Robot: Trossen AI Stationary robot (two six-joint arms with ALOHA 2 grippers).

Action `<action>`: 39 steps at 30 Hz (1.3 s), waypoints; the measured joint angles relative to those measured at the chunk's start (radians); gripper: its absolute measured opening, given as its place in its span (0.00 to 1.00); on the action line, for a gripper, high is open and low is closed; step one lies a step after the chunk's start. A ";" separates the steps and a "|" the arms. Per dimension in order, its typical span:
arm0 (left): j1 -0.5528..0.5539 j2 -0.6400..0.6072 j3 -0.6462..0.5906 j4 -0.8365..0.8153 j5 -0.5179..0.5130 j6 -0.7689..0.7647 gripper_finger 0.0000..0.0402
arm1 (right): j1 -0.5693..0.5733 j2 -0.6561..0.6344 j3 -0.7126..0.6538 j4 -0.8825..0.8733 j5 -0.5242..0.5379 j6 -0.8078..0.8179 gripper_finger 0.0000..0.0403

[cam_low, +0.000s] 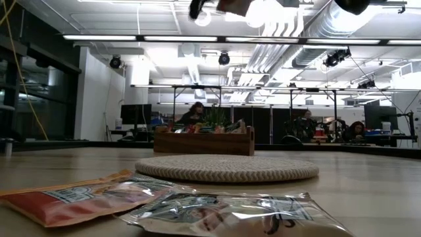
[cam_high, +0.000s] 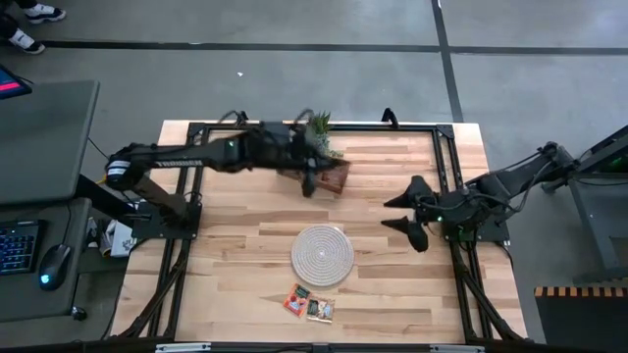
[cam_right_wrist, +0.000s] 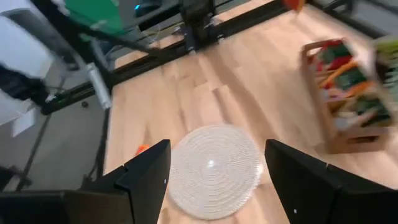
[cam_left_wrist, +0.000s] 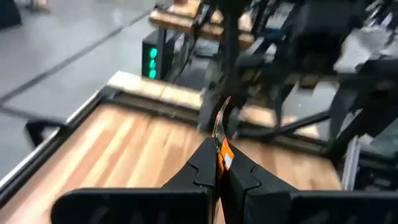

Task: Pick & Place Tea
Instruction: Put the orange tea bag into the middle section of the wooden organizer

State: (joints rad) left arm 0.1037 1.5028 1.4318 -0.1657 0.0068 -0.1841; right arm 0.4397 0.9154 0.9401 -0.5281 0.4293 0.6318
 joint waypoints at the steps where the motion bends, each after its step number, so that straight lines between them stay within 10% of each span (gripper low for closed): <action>1: 0.031 -0.021 -0.025 -0.012 0.031 0.003 0.00 | 0.000 -0.014 0.000 -0.014 0.024 0.005 0.64; 22: 0.545 -0.049 -0.483 0.401 0.702 0.038 0.00 | -0.002 -0.143 0.000 -0.034 0.393 0.022 0.64; 39: 0.551 0.170 -0.480 0.514 0.714 0.069 0.00 | -0.002 -0.142 0.000 -0.029 0.454 0.023 0.64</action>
State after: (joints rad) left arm 0.6544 1.6730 0.9516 0.3482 0.7204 -0.1155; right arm 0.4381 0.7738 0.9401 -0.5571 0.8833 0.6545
